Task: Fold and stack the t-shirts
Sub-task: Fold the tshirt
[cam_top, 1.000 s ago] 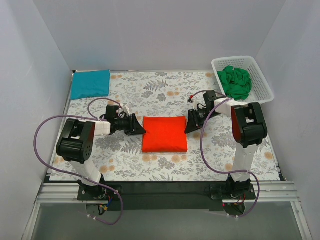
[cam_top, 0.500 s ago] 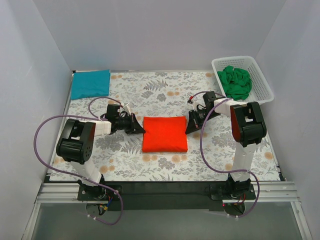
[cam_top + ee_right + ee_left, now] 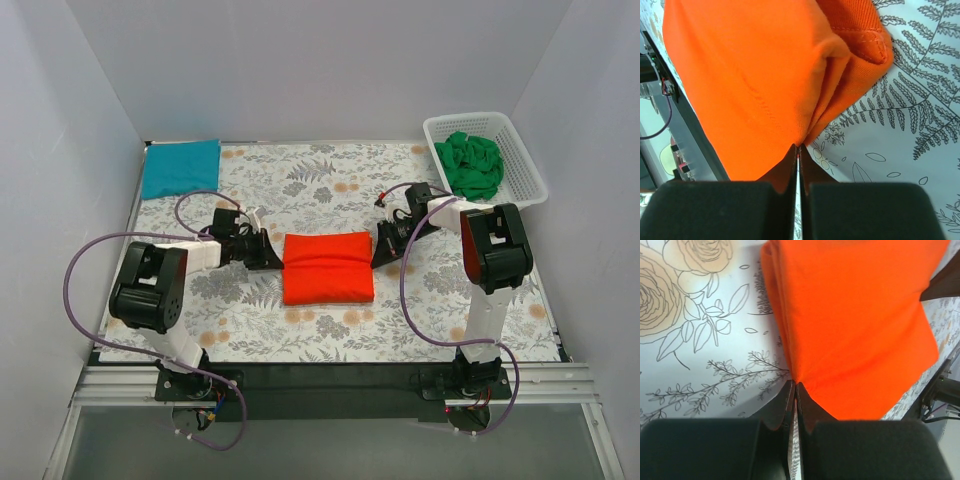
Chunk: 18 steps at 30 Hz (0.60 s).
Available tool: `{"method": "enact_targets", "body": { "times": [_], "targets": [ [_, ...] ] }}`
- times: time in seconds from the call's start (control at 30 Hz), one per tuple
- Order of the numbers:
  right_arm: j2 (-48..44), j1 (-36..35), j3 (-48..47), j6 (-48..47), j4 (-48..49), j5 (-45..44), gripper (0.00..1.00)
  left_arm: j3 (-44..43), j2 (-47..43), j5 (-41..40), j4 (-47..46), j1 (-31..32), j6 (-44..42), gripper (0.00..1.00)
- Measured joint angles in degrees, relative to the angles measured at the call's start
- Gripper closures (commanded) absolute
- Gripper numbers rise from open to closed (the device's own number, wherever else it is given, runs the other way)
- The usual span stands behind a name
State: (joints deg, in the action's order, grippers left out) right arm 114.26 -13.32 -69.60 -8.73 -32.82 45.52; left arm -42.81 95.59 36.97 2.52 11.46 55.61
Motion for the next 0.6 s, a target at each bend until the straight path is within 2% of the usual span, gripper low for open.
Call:
{"method": "enact_targets", "body": {
  "times": [0.17, 0.2, 0.23, 0.27, 0.33, 0.37, 0.4, 0.5, 0.6],
  "targets": [
    [0.31, -0.15, -0.15, -0.04, 0.0, -0.37, 0.99, -1.79, 4.09, 0.98, -0.07, -0.11, 0.09, 0.99],
    [0.59, -0.2, -0.48, -0.07, -0.04, -0.35, 0.99, -2.14, 4.31, 1.31, -0.13, -0.09, 0.15, 0.93],
    [1.03, -0.2, -0.96, -0.07, -0.15, -0.33, 0.92, -2.29, 4.37, 1.44, -0.24, -0.11, 0.13, 0.78],
    [1.42, -0.2, -1.62, -0.13, -0.46, -0.33, 0.75, -2.38, 4.35, 1.62, -0.33, -0.13, -0.04, 0.73],
    [1.86, -0.17, -3.45, -0.61, -1.51, -0.37, 0.6, -2.69, 3.67, 2.62, -0.24, -0.37, 0.2, 0.62],
    [1.84, -0.17, -4.39, -1.33, -2.14, -0.42, 0.49, -2.71, 2.93, 2.78, -0.04, -0.66, 0.04, 0.6],
    [1.6, -0.15, -5.38, -1.9, -2.64, -0.42, 0.46, -2.71, 1.84, 2.93, 0.33, -1.07, -0.33, 0.59],
    [-0.66, 0.17, -6.38, -3.72, -3.37, -0.66, 0.43, -2.75, -2.97, 3.23, 0.94, -2.38, -1.68, 0.59],
    [-4.2, 0.74, -7.34, -4.13, -4.35, 0.11, 0.48, -2.71, -8.39, 5.62, -0.52, -3.21, -2.21, 0.59]
  ]
}}
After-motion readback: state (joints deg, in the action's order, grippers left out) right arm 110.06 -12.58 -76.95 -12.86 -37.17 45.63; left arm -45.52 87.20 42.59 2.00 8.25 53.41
